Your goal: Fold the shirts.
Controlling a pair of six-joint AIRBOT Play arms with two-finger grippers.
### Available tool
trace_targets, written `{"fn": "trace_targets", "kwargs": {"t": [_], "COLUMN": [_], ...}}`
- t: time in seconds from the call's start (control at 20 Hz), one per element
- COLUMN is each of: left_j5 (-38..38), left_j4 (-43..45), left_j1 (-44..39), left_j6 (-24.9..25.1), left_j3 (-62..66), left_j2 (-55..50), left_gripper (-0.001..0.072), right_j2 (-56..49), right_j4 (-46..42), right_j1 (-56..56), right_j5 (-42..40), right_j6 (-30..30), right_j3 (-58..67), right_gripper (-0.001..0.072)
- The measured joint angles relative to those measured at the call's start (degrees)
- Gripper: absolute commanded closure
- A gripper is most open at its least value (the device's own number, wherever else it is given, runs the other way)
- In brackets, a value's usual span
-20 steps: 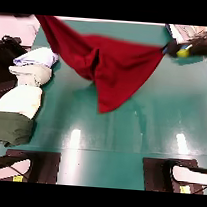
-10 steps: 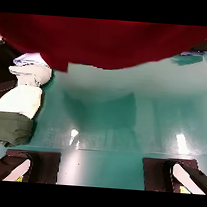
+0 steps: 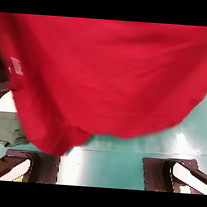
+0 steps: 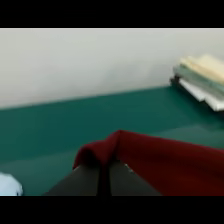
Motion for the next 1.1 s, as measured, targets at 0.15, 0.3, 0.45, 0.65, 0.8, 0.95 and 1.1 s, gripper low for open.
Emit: {"fn": "trace_targets", "kwargs": {"t": [0.15,0.3,0.45,0.65,0.8,0.95,1.1], "left_j5": [-0.2,2.5,5.5,2.8,-3.3,-6.3,-7.7], "left_j4": [-0.6,-1.2,-1.2,-1.4,-1.4,-0.8,1.7], "left_j1": [0.0,0.0,0.2,3.1,5.9,7.7,8.6], "left_j6": [0.0,0.0,0.0,-0.6,-0.6,-1.1,-2.9], "left_j3": [-9.1,-14.0,-15.9,-15.7,-18.3,-29.1,-44.3], "left_j2": [-8.5,-17.2,-22.7,-23.9,-20.7,-13.3,-4.3], "left_gripper": [0.0682,0.0678,0.0153,0.0227,0.0226,0.0226,0.0225], "right_j2": [-8.1,-16.2,-23.0,-26.9,-24.6,-19.3,-12.7], "right_j4": [-6.5,-8.1,-6.7,-5.2,-4.7,-4.5,-4.4], "right_j1": [5.7,8.5,9.5,9.6,9.0,8.9,9.0], "right_j5": [0.5,-1.4,-3.6,-1.5,1.6,4.5,6.2], "right_j6": [1.7,2.6,2.9,3.1,2.3,0.9,0.2], "right_j3": [-5.7,-9.0,-8.5,-5.7,-8.9,-17.0,-26.8], "right_gripper": [0.0697,0.0646,0.0260,0.0264,0.0328,0.0415,0.0415]}}
